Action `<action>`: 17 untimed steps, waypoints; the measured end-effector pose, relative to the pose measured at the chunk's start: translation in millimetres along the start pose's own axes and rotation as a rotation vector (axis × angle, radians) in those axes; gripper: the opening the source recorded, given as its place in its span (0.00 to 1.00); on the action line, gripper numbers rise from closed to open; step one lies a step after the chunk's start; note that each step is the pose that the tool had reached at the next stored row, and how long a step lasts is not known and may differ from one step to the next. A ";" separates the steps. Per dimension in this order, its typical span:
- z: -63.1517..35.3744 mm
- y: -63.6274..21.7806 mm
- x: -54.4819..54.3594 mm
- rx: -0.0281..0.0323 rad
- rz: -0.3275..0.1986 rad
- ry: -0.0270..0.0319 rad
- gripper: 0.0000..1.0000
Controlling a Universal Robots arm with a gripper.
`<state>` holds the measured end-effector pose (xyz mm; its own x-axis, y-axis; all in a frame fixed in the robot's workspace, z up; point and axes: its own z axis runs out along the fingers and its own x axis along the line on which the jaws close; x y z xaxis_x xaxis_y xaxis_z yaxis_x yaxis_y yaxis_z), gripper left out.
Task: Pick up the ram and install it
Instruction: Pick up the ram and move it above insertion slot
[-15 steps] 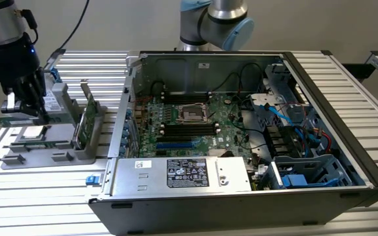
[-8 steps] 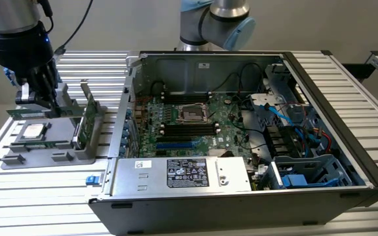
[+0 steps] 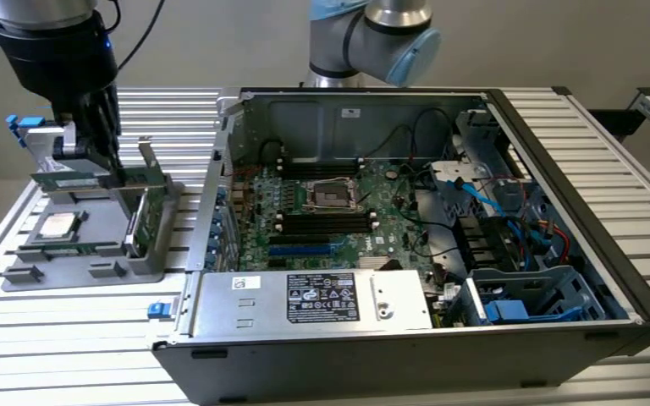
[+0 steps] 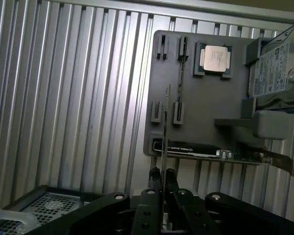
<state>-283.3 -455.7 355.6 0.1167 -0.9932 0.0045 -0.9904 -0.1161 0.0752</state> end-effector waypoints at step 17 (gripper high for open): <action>-42.7 -70.2 8.8 0.0001 -0.002 -0.0275 0.15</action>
<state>-209.6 -455.7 393.0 0.1166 -0.9929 -0.0230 -0.9902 -0.1180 0.0752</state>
